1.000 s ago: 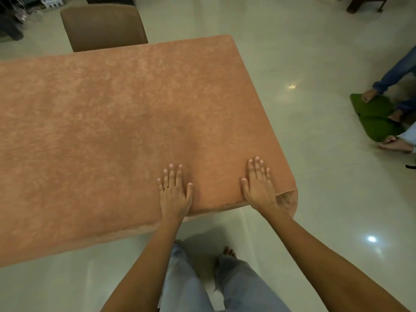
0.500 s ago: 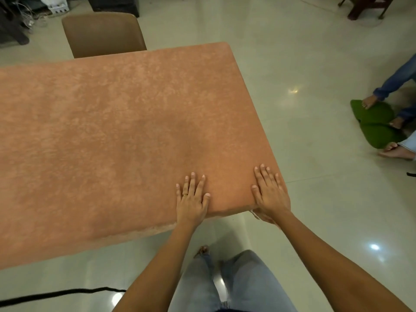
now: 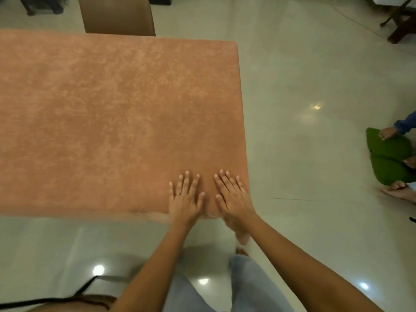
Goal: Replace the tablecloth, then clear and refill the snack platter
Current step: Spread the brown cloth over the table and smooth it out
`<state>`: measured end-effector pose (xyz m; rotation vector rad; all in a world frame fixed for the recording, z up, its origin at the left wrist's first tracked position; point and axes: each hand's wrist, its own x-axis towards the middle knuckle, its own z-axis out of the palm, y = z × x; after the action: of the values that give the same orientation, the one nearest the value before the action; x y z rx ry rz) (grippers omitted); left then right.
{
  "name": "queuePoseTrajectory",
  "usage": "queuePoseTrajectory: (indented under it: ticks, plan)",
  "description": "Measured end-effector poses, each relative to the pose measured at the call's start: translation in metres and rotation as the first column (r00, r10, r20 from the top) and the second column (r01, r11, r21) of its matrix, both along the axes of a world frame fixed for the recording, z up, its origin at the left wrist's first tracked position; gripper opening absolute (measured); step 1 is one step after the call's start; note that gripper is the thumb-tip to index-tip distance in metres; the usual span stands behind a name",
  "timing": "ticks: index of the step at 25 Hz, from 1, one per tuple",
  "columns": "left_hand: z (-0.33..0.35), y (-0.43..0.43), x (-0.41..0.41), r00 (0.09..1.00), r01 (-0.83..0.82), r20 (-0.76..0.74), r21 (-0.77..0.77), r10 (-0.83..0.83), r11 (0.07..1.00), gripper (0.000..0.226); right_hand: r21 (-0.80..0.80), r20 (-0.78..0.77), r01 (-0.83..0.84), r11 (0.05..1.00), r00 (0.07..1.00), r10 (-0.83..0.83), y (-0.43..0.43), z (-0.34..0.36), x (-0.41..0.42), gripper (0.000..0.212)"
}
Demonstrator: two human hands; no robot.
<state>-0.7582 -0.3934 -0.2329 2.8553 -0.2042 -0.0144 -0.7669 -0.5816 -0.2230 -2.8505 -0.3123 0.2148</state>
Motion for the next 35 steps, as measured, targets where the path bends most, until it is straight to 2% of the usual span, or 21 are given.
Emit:
queuePoseTrajectory:
  ticks: [5,8,10,12,14,19,22,26,29,31,35]
  plan:
    - [0.004,-0.009,-0.005,0.997,-0.056,-0.053,0.037,0.058,0.998,0.063,0.003,-0.040,-0.180,0.984,0.983,0.180,-0.083,0.008,0.000,0.060]
    - [0.015,-0.046,-0.010,0.973,-0.222,-0.087,-0.106,0.213,0.969,0.065,0.034,-0.037,-0.236,0.971,0.971,0.237,-0.094,0.016,0.021,0.064]
    - [0.021,-0.081,-0.016,0.944,-0.323,-0.143,-0.196,0.299,0.926,0.067,0.048,-0.023,-0.329,0.943,0.943,0.331,-0.083,0.017,0.036,0.064]
    - [0.017,-0.106,-0.023,0.920,-0.382,-0.161,-0.175,0.357,0.907,0.067,0.021,-0.008,-0.409,0.912,0.912,0.409,-0.068,0.011,0.038,0.063]
    - [0.012,-0.111,-0.026,0.910,-0.408,-0.135,-0.137,0.391,0.903,0.063,0.003,0.032,-0.423,0.906,0.906,0.423,-0.064,0.002,0.032,0.062]
    - [0.004,-0.108,-0.033,0.911,-0.412,-0.074,-0.081,0.406,0.908,0.061,0.018,0.015,-0.428,0.903,0.904,0.428,-0.065,-0.004,0.021,0.063]
    - [0.015,-0.128,-0.020,0.821,-0.570,-0.074,-0.087,0.565,0.817,0.068,0.022,0.020,-0.560,0.828,0.828,0.560,-0.072,0.001,0.040,0.062]
    - [0.024,-0.185,0.001,0.661,-0.744,-0.159,-0.268,0.733,0.612,0.073,0.073,0.035,-0.748,0.659,0.662,0.748,-0.096,0.000,0.081,0.059]
    - [0.015,-0.208,0.007,0.573,-0.817,-0.120,-0.157,0.811,0.555,0.071,0.028,0.055,-0.833,0.553,0.553,0.831,-0.119,-0.004,0.122,0.058]
    - [0.015,-0.207,0.006,0.545,-0.837,-0.112,-0.129,0.831,0.532,0.071,0.013,0.040,-0.840,0.542,0.542,0.839,-0.134,-0.004,0.162,0.060]
    - [0.023,-0.220,0.013,0.437,-0.899,-0.168,-0.071,0.884,0.431,0.062,-0.008,0.008,-0.774,0.633,0.633,0.774,-0.159,0.006,0.225,0.068]
